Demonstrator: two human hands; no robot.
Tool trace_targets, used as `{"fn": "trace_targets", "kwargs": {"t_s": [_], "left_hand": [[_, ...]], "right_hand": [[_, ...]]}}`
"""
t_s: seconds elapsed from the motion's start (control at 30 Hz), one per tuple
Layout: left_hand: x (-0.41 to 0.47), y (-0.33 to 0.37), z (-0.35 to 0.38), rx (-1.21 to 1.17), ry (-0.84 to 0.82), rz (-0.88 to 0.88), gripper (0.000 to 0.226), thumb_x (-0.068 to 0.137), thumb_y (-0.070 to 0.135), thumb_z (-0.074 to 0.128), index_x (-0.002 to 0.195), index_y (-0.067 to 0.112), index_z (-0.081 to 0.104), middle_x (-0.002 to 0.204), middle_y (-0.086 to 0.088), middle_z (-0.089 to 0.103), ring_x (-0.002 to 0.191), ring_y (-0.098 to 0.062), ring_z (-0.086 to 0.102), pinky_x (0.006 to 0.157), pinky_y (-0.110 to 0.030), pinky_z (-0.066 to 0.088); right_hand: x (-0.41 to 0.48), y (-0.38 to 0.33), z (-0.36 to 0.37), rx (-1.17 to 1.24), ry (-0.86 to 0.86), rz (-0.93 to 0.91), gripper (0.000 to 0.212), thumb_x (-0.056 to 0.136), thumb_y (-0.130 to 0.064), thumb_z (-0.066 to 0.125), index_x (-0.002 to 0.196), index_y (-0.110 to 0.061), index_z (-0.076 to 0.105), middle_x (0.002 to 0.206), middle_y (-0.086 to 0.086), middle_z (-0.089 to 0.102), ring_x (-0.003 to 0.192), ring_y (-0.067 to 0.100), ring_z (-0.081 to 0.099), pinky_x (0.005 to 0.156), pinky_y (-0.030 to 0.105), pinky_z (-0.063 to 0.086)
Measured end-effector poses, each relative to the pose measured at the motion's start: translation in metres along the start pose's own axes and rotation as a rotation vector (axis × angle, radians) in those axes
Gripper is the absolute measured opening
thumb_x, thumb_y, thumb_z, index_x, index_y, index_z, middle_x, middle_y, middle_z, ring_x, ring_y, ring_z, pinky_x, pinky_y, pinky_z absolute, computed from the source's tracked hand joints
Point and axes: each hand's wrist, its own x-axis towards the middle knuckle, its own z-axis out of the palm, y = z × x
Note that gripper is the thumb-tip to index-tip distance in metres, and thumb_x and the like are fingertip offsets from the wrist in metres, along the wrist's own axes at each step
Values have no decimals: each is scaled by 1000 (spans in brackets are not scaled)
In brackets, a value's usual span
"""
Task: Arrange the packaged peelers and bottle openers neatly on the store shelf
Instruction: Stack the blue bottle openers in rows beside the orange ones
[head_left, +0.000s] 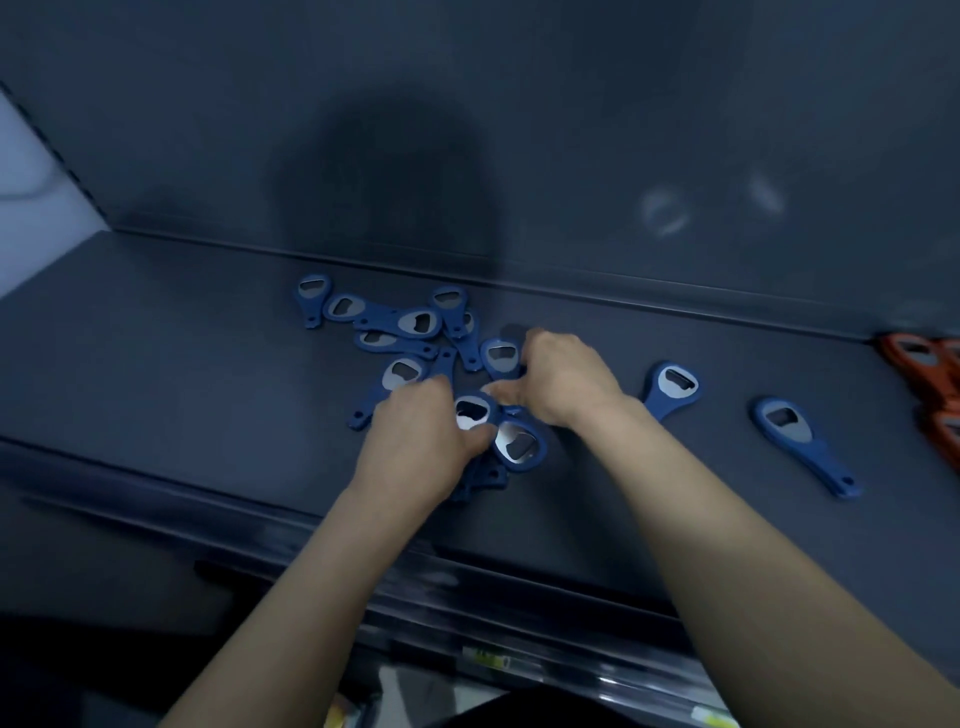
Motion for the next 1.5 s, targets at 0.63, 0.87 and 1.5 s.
{"fn": "trace_targets", "kwargs": {"t_s": [0.63,0.87,1.5], "left_hand": [[-8,4,6,-7,162,-28,15,79,17,62,83,4,55,80,-6,56,70,-22,45,58,-30,34],[11,-2,10,51,152,-51,16,77,11,60,73,3,47,79,-13,55,68,-28,43,58,-32,30],[38,-25,6,94,139,75,15,82,9,60,75,5,46,88,-15,56,78,-26,45,62,-34,33]], "right_hand": [[-12,23,-7,131,145,106,33,78,3,57,61,-12,32,67,2,39,63,24,39,41,24,22],[-15,31,-8,93,165,171,21,84,-5,56,70,-6,42,77,8,50,76,30,48,54,27,35],[-7,26,3,109,195,281,34,85,-5,58,62,-10,33,66,4,41,67,27,45,43,25,27]]}}
